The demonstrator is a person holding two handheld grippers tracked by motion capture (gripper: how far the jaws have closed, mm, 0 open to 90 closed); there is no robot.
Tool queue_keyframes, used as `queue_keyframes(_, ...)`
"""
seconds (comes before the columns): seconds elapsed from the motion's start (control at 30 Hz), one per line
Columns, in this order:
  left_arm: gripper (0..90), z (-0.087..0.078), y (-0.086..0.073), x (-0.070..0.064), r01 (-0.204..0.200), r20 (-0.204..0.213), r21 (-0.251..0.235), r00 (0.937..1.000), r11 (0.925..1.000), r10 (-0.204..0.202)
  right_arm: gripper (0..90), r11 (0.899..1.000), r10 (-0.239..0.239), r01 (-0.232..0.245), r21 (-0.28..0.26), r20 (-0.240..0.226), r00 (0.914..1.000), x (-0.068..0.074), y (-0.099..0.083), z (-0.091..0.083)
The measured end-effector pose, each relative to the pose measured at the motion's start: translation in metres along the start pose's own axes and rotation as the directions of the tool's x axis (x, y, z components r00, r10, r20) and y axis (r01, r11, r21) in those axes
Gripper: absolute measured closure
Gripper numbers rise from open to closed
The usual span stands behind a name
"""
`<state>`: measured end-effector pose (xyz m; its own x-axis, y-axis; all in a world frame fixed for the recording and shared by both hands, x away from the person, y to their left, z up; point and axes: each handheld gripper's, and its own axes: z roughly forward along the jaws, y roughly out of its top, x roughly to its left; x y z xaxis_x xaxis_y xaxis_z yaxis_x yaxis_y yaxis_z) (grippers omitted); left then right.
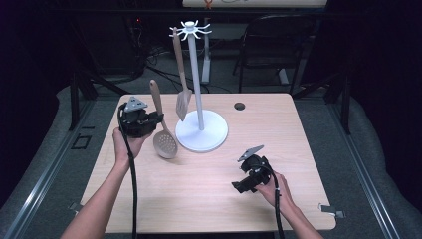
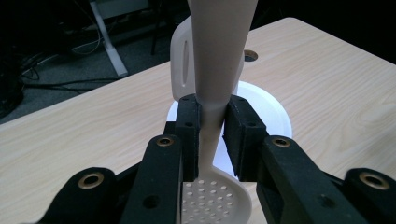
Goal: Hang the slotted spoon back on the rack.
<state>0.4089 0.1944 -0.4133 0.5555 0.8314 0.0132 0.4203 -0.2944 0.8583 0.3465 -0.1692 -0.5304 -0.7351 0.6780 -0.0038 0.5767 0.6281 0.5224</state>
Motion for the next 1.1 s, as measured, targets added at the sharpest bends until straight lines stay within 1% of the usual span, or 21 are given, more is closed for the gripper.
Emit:
queue_keyframes(0.43,76.0,0.004,0.017,-0.005,-0.012,0.014,-0.02,0.9998,0.9997,0.012,6.3,1.0,0.005,-0.005,-0.001,0.0,1.0,0.0,-0.001,-0.001)
queue_keyframes(0.57,76.0,0.006,0.02,-0.006,-0.015,0.021,-0.021,0.9997,0.9997,0.016,6.3,1.0,0.011,-0.011,0.007,0.009,0.9999,-0.001,-0.001,-0.001)
queue_keyframes(0.73,76.0,0.011,0.025,-0.011,-0.021,0.03,-0.022,0.9993,0.9995,0.021,6.4,1.0,0.015,-0.015,0.007,0.001,0.9999,-0.001,-0.002,-0.002)
queue_keyframes(0.8,76.0,0.012,0.028,-0.012,-0.027,0.034,-0.02,0.999,0.9994,0.028,6.4,1.0,0.013,-0.013,0.012,0.007,0.9999,-0.001,-0.003,-0.002)
queue_keyframes(0.83,76.0,0.013,0.029,-0.013,-0.03,0.036,-0.023,0.9989,0.9993,0.031,6.4,1.0,0.02,-0.02,0.01,0.012,0.9997,-0.001,-0.003,-0.002)
queue_keyframes(0.87,76.0,0.013,0.03,-0.014,-0.033,0.039,-0.022,0.9987,0.9992,0.034,6.4,1.0,0.01,-0.011,0.02,0.014,0.9998,-0.002,-0.003,-0.003)
queue_keyframes(0.9,76.0,0.014,0.032,-0.015,-0.036,0.042,-0.023,0.9984,0.9991,0.037,6.4,1.0,0.018,-0.018,0.01,0.013,0.9998,-0.002,-0.003,-0.002)
queue_keyframes(1.0,76.0,0.015,0.036,-0.017,-0.038,0.046,-0.029,0.9982,0.9989,0.039,6.5,1.0,0.021,-0.021,0.009,0.009,0.9997,-0.002,-0.004,-0.002)
queue_keyframes(1.1,75.9,0.017,0.04,-0.019,-0.042,0.051,-0.029,0.9978,0.9987,0.044,6.5,1.0,0.012,-0.012,0.022,0.015,0.9998,-0.002,-0.004,-0.003)
